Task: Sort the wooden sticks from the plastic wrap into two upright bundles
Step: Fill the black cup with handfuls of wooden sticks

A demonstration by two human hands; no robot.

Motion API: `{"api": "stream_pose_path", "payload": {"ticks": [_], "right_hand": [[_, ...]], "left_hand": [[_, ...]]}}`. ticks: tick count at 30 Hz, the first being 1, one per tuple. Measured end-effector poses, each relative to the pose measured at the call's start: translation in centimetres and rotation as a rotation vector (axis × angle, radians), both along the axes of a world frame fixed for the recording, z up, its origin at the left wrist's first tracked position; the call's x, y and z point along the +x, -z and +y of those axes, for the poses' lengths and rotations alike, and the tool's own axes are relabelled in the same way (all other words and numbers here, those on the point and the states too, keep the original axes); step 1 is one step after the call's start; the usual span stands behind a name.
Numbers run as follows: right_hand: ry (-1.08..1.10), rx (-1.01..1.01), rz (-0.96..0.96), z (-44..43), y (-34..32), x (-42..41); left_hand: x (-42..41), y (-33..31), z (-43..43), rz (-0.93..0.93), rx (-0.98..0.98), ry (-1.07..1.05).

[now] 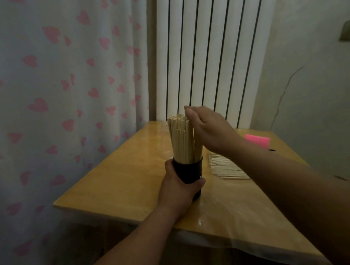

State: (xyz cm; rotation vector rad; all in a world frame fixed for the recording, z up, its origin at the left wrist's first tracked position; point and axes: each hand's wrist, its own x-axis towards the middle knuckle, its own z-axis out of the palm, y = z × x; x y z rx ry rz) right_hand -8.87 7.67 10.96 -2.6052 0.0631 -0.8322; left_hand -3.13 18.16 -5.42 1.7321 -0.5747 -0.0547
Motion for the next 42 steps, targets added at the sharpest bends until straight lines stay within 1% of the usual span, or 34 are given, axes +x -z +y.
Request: {"api": "stream_pose_path", "payload": {"ticks": [3,7,10,13,17,20,22,24,25,26,28,29,31,33,35,36,38,40,42], "right_hand": [[-0.044,0.029,-0.021,-0.3,1.5,-0.5],[-0.080,0.175,0.014,-1.4,1.2,-1.2],[-0.087,0.232,-0.074,-2.1,0.3,-1.2],[-0.101,0.203,-0.055,-2.2,-0.5,-0.5],[-0.123,0.122,0.093,-0.9,-0.7,0.1],[-0.140,0.054,0.079,-0.4,-0.3,0.5],[-0.143,0.141,0.002,-0.8,-0.6,0.3],[-0.081,0.265,-0.109,-1.9,-1.0,-0.7],[-0.050,0.313,-0.132,-2.5,-1.1,-1.3],[-0.029,0.343,-0.109,-3.2,-1.1,-2.2],[-0.037,0.356,0.057,-4.7,-0.8,-4.1],[-0.057,0.359,0.190,-5.6,-0.6,-5.0],[-0.070,0.343,0.538,-7.1,-0.1,-6.7],[-0.029,0.269,0.863,-8.4,1.0,-7.5],[0.072,0.114,1.081,-9.1,2.9,-7.9],[0.132,-0.022,1.145,-9.2,3.9,-8.0],[0.230,-0.291,1.186,-9.0,5.9,-8.1],[0.297,-0.405,1.128,-9.1,8.1,-7.8],[0.354,-0.426,1.023,-9.8,10.0,-7.2]], "left_hand": [[-0.1,-0.1,-0.1,-0.013,0.021,0.004],[-0.2,-0.1,0.0,-0.019,0.031,0.009],[-0.2,-0.1,0.0,-0.010,0.025,0.001],[-0.2,-0.1,0.0,-0.017,0.034,-0.004],[-0.2,-0.1,-0.1,-0.038,0.048,-0.003],[0.0,0.0,-0.1,-0.034,0.051,0.006],[0.2,0.0,-0.1,-0.008,0.029,0.015],[0.4,0.0,-0.1,0.036,-0.031,0.011],[0.6,-0.1,0.0,0.065,-0.067,0.005],[0.7,-0.2,0.1,0.096,-0.105,-0.002],[1.0,-0.3,0.3,0.153,-0.176,-0.012],[1.0,-0.3,0.4,0.174,-0.210,-0.014],[1.1,-0.2,0.4,0.196,-0.263,-0.014],[1.2,-0.2,0.4,0.201,-0.282,-0.010],[1.2,-0.2,0.4,0.196,-0.288,-0.004],[1.1,-0.2,0.5,0.191,-0.291,-0.004],[1.1,-0.3,0.5,0.185,-0.299,-0.006],[1.2,-0.2,0.5,0.183,-0.304,-0.012],[1.2,-0.2,0.4,0.185,-0.303,-0.020]]}}
